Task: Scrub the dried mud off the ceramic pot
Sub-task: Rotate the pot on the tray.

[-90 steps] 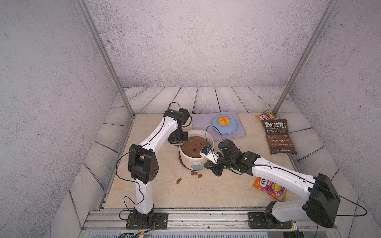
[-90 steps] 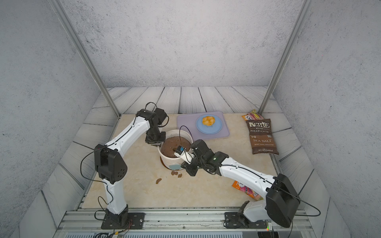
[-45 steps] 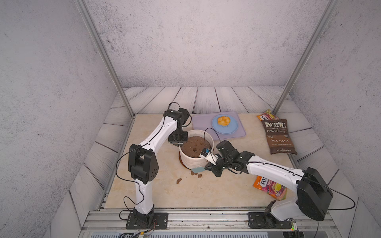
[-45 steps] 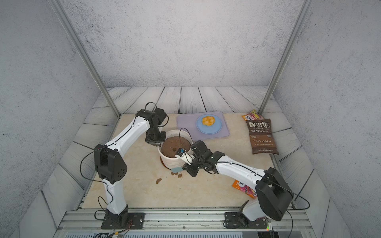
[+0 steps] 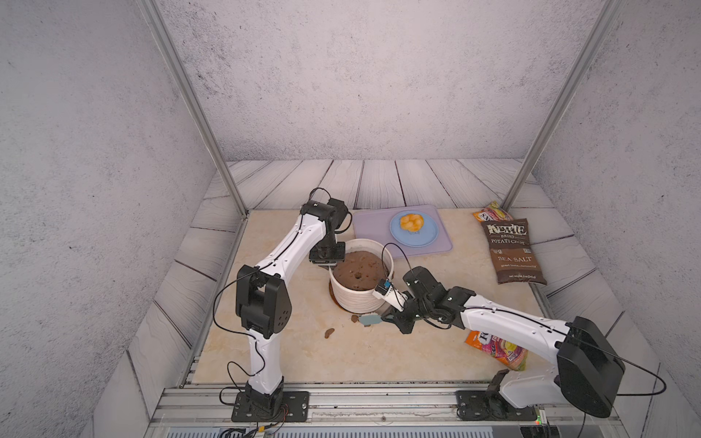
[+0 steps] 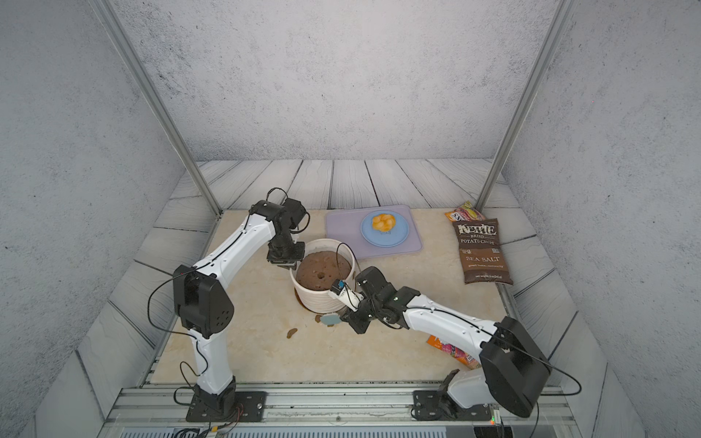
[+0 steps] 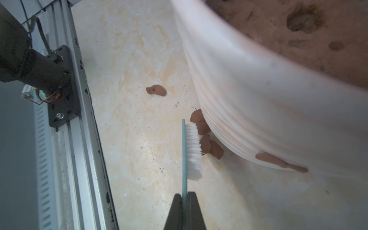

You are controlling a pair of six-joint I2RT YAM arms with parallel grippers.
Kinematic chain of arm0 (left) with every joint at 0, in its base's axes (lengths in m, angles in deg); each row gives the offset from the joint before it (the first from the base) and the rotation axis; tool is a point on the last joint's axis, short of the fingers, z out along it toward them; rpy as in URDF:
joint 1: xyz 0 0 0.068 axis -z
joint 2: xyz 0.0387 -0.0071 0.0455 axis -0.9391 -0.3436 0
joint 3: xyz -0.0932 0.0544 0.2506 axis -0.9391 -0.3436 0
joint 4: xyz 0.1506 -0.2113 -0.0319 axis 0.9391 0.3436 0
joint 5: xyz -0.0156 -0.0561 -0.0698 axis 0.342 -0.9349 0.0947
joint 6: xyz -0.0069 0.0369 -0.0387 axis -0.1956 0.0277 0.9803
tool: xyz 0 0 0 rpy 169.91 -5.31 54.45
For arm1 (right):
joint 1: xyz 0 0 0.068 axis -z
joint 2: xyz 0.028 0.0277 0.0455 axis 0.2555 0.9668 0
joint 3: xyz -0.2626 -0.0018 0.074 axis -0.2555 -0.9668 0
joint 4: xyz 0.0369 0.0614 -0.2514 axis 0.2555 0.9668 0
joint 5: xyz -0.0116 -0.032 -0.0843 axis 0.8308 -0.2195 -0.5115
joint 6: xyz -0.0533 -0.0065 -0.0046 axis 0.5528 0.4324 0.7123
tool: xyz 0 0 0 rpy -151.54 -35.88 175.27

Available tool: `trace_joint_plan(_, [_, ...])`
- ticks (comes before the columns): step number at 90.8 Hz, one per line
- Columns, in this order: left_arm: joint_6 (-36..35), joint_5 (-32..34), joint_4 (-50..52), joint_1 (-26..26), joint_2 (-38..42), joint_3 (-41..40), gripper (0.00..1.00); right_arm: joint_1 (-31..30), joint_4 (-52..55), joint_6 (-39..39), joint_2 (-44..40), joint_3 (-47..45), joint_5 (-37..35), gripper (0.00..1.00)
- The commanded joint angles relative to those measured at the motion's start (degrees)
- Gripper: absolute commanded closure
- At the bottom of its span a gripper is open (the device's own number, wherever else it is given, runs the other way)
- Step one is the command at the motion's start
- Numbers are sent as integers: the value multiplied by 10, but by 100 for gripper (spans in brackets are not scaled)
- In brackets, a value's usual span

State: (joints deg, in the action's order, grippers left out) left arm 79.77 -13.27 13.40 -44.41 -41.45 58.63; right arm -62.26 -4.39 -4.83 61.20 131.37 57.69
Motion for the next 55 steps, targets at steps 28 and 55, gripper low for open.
trace_joint_plan(28, [-93, 3, -30, -10, -55, 12, 100, -14, 32, -45, -39, 24, 51, 100])
trace_joint_plan(55, [-185, 29, -18, -23, -78, 58, 100, -14, 63, -34, -42, 55, 55, 100])
